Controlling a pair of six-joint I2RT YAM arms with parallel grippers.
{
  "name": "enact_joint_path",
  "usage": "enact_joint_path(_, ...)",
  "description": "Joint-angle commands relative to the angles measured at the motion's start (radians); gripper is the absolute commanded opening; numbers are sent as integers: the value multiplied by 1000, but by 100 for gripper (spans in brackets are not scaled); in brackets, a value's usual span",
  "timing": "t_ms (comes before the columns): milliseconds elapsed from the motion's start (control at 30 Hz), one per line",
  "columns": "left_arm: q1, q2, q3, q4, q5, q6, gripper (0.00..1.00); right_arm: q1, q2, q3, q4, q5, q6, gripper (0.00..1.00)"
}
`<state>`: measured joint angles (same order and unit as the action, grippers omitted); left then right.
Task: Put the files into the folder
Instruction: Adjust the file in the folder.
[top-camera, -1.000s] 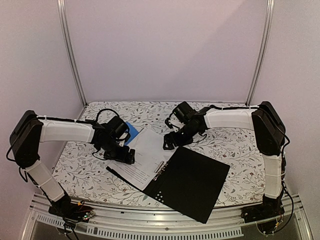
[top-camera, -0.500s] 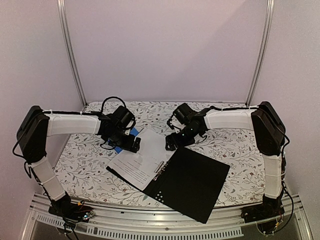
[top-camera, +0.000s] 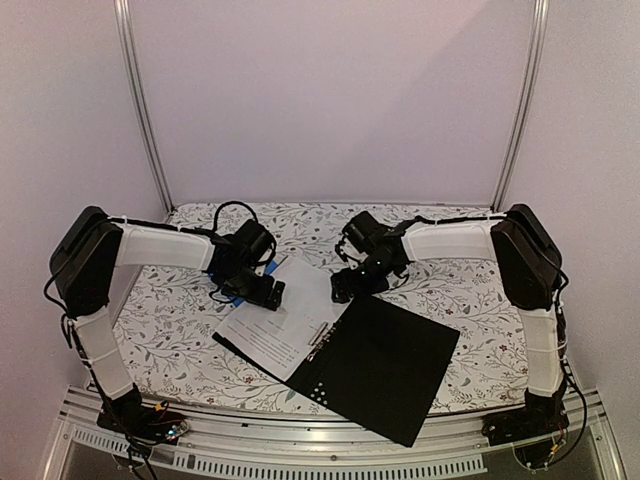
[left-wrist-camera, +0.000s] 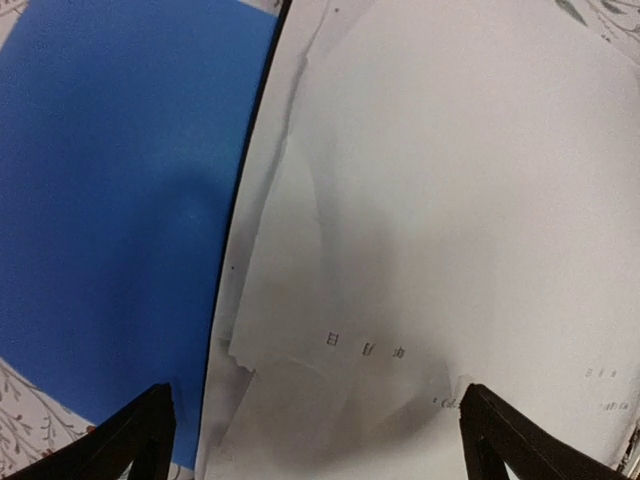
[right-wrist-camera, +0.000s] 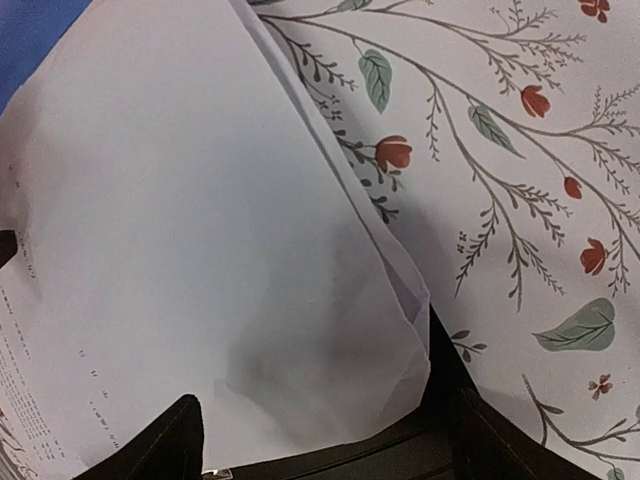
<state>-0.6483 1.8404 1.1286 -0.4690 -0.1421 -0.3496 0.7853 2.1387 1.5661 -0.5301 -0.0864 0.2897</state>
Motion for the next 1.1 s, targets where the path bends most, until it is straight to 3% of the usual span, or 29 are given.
enact_joint_path(0,9,4,-24,31,16,-1,100,2,52,26,21,0,19,84)
enact_joint_path(400,9,15,-36,33,23,3,99,4,99,46,57,-9,-12,84)
enact_joint_path(900,-2,-21,-66,29,37,-17,98,4,26,-36,63,-38,-80,82)
enact_joint_path(1067,-4,-26,-59,24,26,-12,98,5,10,-36,53,15,-84,83)
